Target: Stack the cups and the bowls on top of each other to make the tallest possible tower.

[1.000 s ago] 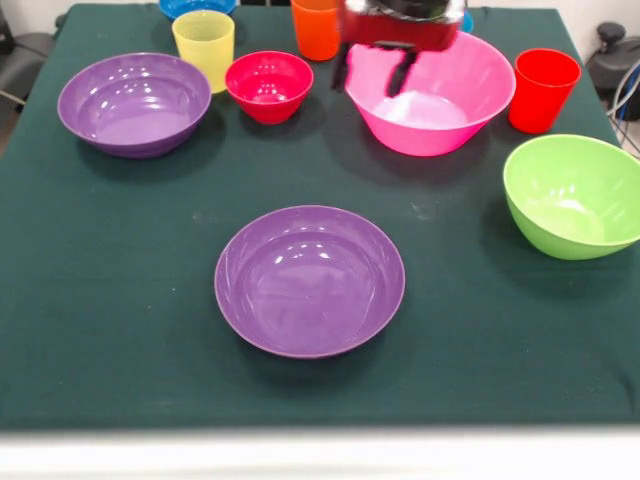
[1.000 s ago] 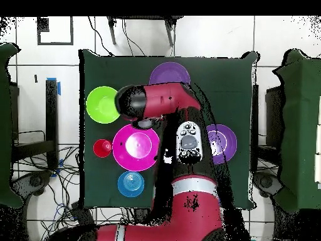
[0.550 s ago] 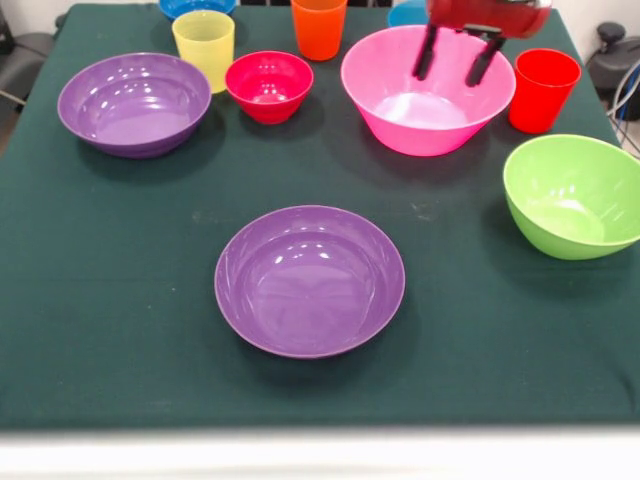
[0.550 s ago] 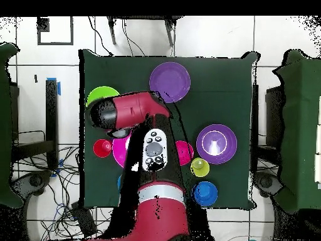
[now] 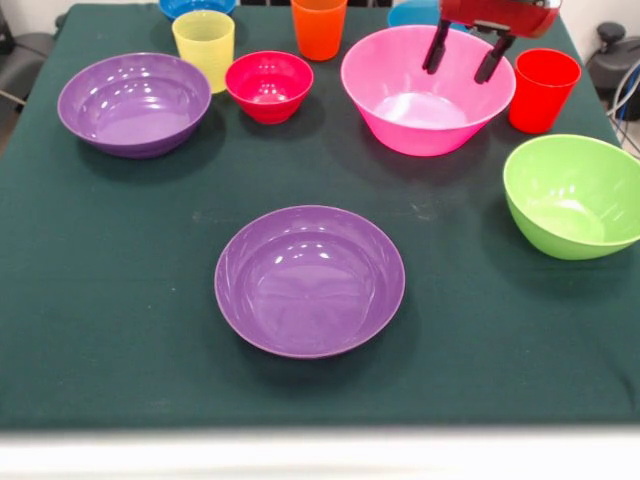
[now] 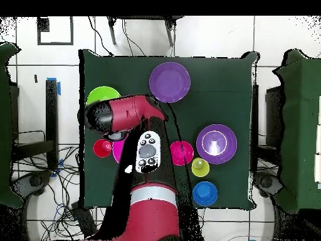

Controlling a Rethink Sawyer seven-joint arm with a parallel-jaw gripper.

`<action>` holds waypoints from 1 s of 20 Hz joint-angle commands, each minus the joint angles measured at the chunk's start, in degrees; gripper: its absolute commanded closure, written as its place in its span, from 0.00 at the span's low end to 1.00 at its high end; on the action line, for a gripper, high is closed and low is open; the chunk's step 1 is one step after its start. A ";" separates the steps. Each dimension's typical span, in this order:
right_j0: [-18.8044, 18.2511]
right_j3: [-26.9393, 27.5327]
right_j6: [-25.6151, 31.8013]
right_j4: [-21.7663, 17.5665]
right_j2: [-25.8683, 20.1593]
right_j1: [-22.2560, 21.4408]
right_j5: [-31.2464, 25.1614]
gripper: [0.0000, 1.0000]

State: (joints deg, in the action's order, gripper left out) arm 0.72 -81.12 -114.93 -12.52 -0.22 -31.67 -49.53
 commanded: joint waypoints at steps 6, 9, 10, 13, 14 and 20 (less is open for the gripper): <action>2.76 -3.99 -13.09 5.40 -2.19 5.27 7.61 0.00; 3.58 -4.68 -13.60 7.17 -2.68 5.34 9.09 0.00; 3.89 -4.97 -13.76 7.74 -2.73 5.25 9.43 0.00; 4.84 -5.92 -14.23 9.26 -2.42 4.96 9.84 0.00; 5.07 -6.31 -14.10 9.74 -2.34 4.89 10.21 0.00; 5.80 -9.53 -12.54 11.81 -2.65 5.08 12.94 0.00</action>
State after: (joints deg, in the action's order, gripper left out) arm 5.55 -84.41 -116.83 -3.08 0.29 -29.56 -41.01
